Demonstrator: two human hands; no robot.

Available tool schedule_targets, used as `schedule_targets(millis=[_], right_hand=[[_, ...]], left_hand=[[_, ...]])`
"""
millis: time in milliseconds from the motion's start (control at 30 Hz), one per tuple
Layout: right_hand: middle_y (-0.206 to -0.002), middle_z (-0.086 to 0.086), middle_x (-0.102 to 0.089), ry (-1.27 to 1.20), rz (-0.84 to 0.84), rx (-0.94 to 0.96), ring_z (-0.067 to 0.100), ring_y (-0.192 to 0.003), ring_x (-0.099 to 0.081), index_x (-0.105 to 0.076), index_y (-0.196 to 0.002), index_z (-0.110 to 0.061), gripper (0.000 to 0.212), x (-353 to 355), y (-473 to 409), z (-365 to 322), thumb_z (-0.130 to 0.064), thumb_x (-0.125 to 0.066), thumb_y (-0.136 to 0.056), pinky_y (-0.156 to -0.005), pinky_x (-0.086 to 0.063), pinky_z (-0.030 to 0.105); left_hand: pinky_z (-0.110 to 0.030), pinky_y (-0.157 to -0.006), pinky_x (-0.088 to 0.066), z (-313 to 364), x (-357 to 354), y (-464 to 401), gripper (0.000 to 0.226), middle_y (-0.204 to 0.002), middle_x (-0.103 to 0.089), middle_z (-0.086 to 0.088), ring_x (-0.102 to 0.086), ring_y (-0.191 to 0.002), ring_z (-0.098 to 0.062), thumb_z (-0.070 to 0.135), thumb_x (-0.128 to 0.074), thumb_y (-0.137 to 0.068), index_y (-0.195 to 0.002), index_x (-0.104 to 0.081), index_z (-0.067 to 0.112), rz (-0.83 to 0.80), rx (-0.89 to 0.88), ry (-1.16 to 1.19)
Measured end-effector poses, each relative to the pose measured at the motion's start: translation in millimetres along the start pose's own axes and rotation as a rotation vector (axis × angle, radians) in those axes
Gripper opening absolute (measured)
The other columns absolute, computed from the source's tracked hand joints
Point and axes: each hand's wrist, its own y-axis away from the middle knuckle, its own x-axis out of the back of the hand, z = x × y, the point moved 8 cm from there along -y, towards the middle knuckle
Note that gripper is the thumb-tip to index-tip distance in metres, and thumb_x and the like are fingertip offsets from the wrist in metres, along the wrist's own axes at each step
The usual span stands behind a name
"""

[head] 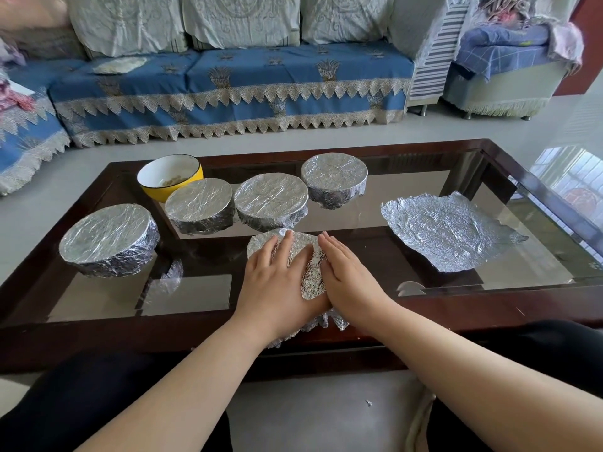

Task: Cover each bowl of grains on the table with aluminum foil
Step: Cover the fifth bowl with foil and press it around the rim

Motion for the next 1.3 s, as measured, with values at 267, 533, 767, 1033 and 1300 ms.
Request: schedule_targets(millis=[267,533,767,1033,1300], right_hand=[[-0.153,-0.001,-0.038,-0.081,0.016,-0.109,0.013,-0.141,-0.034,-0.034,-0.150,-0.017,0.046,10.2,-9.3,7.5,-0.018,-0.032,-0.104,-0.111,-0.023,0.021],[-0.074,-0.006,-0.060,-0.167,-0.005,-0.199,-0.001,-0.050,-0.045,-0.053,-0.138,-0.016,0.038,20.3,-25.8,27.4,-0.016,-0.037,-0.104,-0.047,-0.033,0.011],[-0.108,0.018,-0.071,-0.280,-0.017,-0.254,0.042,-0.107,-0.061,-0.061,-0.129,-0.019,0.034,15.3,-25.9,36.6,-0.020,-0.041,-0.102,-0.092,-0.049,0.052],[-0.105,0.024,-0.070,-0.550,-0.116,-0.381,0.048,-0.103,-0.063,-0.074,-0.097,-0.012,0.030,4.5,-23.0,52.0,-0.027,-0.048,-0.098,-0.093,-0.047,0.064],[-0.114,0.014,-0.066,-0.344,-0.131,-0.300,0.021,-0.092,-0.059,-0.058,-0.119,-0.014,0.026,12.2,-34.7,37.9,-0.029,-0.047,-0.101,-0.091,-0.050,0.046]], left_hand=[[-0.046,-0.121,-0.003,-1.8,-1.3,-1.6,0.106,-0.166,0.004,0.002,0.008,-0.151,-0.021,0.089,-0.008,-0.062,-0.155,-0.015,0.037,0.011,0.017,0.021],[-0.047,-0.120,-0.001,-1.5,-2.2,-2.6,0.107,-0.166,0.006,0.004,0.009,-0.151,-0.021,0.094,-0.008,-0.064,-0.155,-0.013,0.038,0.012,0.009,0.025],[-0.047,-0.120,-0.004,-1.8,-1.0,-1.2,0.106,-0.166,0.002,0.003,0.005,-0.151,-0.021,0.095,-0.009,-0.065,-0.155,-0.014,0.039,0.030,0.001,0.025],[-0.047,-0.120,-0.002,-1.9,-3.5,0.6,0.108,-0.166,0.006,0.003,0.008,-0.151,-0.022,0.097,-0.005,-0.064,-0.156,-0.009,0.039,0.007,0.030,0.015],[-0.048,-0.120,0.005,-8.0,-3.5,8.5,0.099,-0.162,0.026,0.004,0.022,-0.149,-0.020,0.088,-0.016,-0.072,-0.155,0.009,0.039,-0.224,0.054,0.118]])
